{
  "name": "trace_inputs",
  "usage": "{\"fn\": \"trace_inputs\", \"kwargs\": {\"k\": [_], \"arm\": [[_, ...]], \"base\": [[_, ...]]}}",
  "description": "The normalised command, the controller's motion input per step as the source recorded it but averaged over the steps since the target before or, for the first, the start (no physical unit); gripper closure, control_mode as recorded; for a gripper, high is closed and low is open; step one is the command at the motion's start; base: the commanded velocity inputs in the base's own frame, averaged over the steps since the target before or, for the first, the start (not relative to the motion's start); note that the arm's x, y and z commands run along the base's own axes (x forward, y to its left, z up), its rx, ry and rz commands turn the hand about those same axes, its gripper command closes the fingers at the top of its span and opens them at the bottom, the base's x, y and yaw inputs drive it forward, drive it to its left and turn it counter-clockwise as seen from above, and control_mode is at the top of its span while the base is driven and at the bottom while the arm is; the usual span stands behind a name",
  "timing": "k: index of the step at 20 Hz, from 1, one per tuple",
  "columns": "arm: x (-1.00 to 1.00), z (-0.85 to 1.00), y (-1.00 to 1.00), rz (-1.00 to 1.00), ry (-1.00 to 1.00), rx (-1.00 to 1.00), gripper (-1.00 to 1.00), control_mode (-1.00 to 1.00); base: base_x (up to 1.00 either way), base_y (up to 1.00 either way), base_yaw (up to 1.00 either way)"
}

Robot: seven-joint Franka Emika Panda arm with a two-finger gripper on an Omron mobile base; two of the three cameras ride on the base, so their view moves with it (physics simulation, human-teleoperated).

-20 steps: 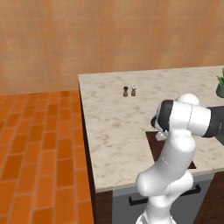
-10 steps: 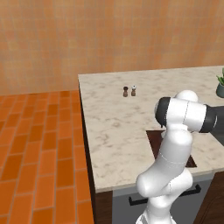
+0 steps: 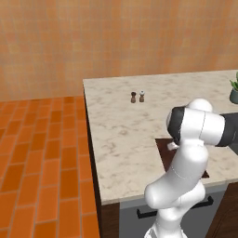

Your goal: Pick up the sponge from the counter and clean the cutting board by briefly scrubbing or pressing down on the cutting board. Once finished, release the sponge.

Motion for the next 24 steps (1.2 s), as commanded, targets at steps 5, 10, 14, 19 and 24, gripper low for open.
{"fn": "trace_inputs", "kwargs": {"k": [5,10,14,19,24], "arm": [[-0.21,0.24,0.44,0.00,0.13,0.00,1.00,-1.00],[-0.07,0.01,-0.22,0.00,0.08,-0.03,1.00,-1.00],[-0.22,0.00,-0.79,0.00,0.04,0.00,1.00,-1.00],[-0.43,0.00,-0.77,0.00,0.01,0.00,1.00,-1.00],[-0.41,0.00,0.04,0.00,0.11,0.00,1.00,-1.00]], "base": [[0.00,0.00,0.00],[0.00,0.00,0.00],[0.00,0.00,0.00],[0.00,0.00,0.00],[0.00,0.00,0.00]]}}
